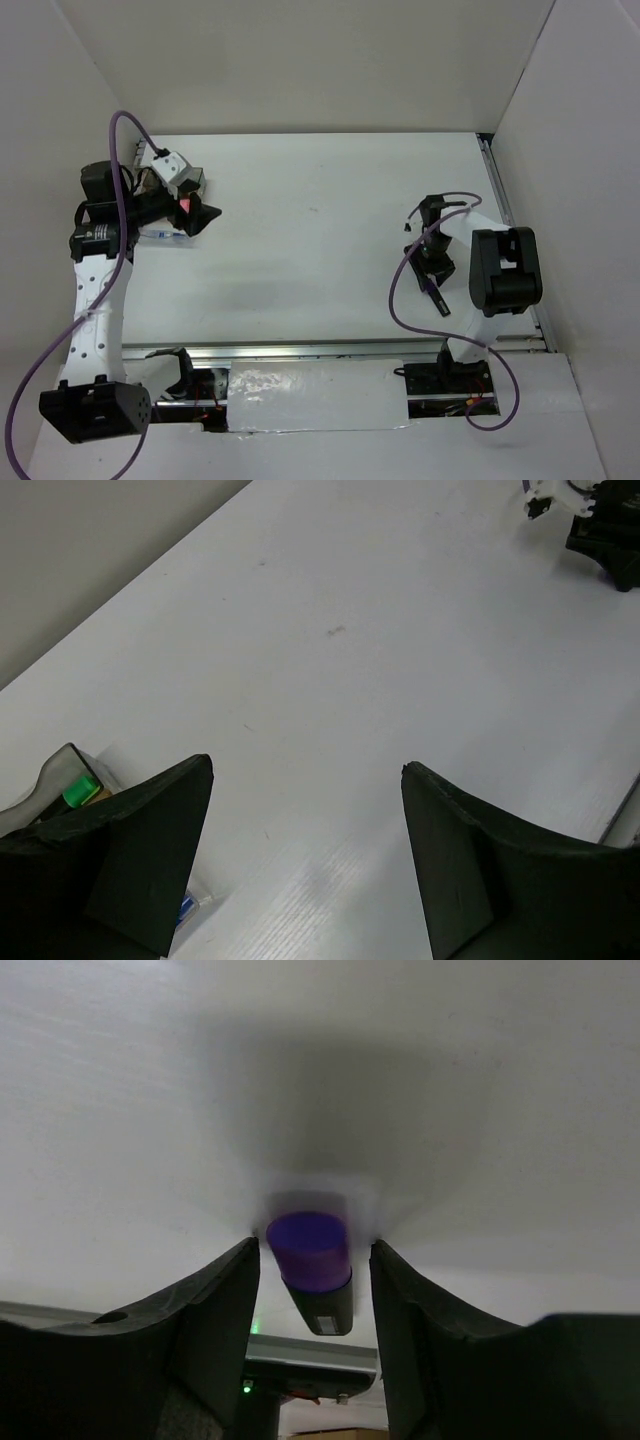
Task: Sort the stationery into containers
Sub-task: Pick up the stationery from the center of the board.
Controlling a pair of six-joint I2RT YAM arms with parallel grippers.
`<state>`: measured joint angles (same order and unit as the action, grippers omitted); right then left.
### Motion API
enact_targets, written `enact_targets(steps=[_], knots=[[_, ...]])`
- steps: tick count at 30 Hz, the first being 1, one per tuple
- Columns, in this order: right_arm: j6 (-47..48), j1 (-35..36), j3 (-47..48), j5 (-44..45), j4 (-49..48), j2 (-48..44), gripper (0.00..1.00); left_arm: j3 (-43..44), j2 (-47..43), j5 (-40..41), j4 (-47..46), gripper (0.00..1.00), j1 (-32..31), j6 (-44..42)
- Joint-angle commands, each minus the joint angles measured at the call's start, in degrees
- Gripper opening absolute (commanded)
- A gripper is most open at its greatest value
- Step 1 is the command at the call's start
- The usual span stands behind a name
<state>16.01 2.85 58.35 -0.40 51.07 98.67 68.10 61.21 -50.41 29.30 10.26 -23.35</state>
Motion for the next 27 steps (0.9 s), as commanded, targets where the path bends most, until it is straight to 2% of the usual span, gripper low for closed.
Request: enact_targets(steps=[1,4,8,10,11,15,18,19,20,21,24,25,27], knots=[[0.8,0.7,0.1,2.6,-2.1,1.6,0.55,-0.2,-1.1,0.9,-2.0,0.88,-1.4,3.2],[1.0,0.7,0.4,2.8,-1.9,2.8,0.45,-0.4,-1.2,1.2,-2.3,0.87,-1.9,3.7],[0.6,0.8,1.9,0.7,-0.7,4.0,0.19,-3.3,-2.5,-0.2,-5.3,0.84,-2.2,6.2],[0.0,1.2,5.3,-5.6,0.4,3.9,0.04,-6.0,-2.8,-1.4,-8.3,0.83,-3.2,9.4],[-0.4,1.4,6.9,-8.4,2.0,3.7,0.01,-6.9,-2.9,-1.9,-9.3,0.82,-3.8,10.5],[-6.1,2.7,16.8,-21.5,3.2,1.7,0.00,-10.2,-2.2,-1.1,-14.1,0.79,-8.9,18.0],[-11.5,3.7,20.9,-30.7,0.9,-0.2,0.00,-13.9,-0.9,5.8,-20.8,0.77,-16.3,27.0],[-13.4,3.9,21.3,-32.4,-1.8,-1.2,0.00,-14.4,0.1,8.2,-23.2,0.76,-20.5,28.6],[-18.0,4.4,21.5,-35.2,-3.5,-1.6,0.00,-14.8,0.9,9.7,-24.5,0.77,-22.5,31.4],[-19.8,4.8,21.5,-36.4,-4.7,-2.5,0.00,-15.4,1.7,12.7,-25.8,0.77,-26.5,32.9],[-24.7,7.7,21.6,-36.2,-8.7,-3.4,0.00,-16.2,5.5,16.6,-30.9,0.77,-32.8,40.4],[-25.8,8.4,21.9,-36.2,-9.7,-3.7,0.00,-16.1,7.7,19.4,-31.8,0.77,-34.2,42.0],[-29.3,9.5,22.7,-36.7,-10.7,-3.8,0.00,-14.7,11.5,20.1,-33.6,0.76,-37.0,46.3]])
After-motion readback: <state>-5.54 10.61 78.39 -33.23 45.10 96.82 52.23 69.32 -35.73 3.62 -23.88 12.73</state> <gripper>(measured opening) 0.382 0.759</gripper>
